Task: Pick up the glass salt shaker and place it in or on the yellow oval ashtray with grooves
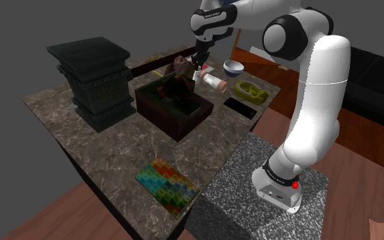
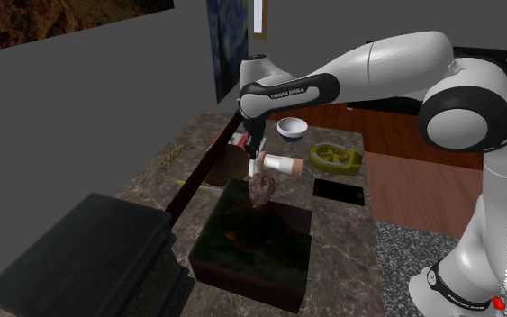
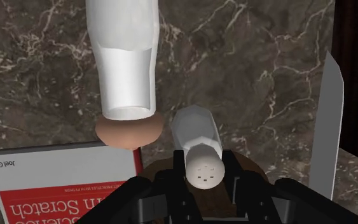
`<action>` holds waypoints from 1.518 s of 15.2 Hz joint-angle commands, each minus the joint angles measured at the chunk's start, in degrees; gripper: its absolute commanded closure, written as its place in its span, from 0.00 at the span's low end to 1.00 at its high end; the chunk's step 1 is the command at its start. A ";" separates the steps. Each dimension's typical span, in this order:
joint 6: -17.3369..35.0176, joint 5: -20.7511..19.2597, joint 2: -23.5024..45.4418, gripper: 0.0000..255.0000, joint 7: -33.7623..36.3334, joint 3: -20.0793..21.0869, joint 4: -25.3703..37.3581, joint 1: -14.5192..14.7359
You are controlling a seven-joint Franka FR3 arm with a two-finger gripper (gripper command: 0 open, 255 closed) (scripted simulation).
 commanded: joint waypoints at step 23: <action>-13.84 -1.15 -5.65 1.00 -0.99 -1.08 8.26 -1.11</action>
